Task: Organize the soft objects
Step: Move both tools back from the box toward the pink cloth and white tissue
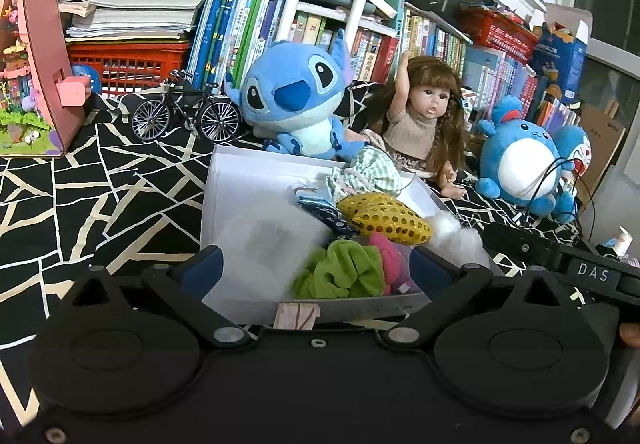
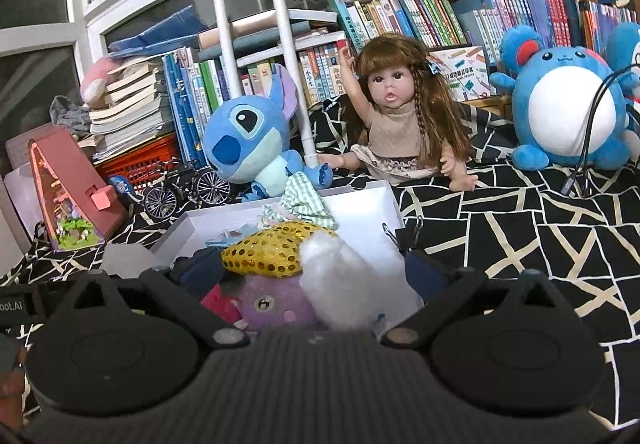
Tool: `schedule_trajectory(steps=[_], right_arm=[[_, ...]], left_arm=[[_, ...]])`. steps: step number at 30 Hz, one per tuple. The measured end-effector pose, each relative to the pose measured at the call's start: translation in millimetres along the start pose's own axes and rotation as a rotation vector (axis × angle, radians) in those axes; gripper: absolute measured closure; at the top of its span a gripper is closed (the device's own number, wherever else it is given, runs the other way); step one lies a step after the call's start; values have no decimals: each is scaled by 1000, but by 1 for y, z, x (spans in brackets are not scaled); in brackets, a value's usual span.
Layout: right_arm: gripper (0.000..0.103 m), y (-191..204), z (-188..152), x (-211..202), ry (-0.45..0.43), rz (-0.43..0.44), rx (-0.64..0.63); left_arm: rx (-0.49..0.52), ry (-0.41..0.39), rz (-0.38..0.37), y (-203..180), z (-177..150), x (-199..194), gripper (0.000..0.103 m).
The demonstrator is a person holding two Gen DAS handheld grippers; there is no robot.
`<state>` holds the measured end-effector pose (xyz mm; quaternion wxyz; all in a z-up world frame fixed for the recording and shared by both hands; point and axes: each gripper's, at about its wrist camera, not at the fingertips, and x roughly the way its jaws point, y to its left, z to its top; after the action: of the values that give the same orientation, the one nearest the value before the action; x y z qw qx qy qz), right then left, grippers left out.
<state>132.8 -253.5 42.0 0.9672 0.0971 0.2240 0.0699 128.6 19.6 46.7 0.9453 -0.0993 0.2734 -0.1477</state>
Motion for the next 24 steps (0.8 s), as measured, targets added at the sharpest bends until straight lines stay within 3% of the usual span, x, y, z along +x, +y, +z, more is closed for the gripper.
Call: schedule_trajectory(steps=[24], right_arm=[[0,6,-19,-30,-14,-15,-84]], left_arm=[[41,-7,-20,-9,-30,-31,2]])
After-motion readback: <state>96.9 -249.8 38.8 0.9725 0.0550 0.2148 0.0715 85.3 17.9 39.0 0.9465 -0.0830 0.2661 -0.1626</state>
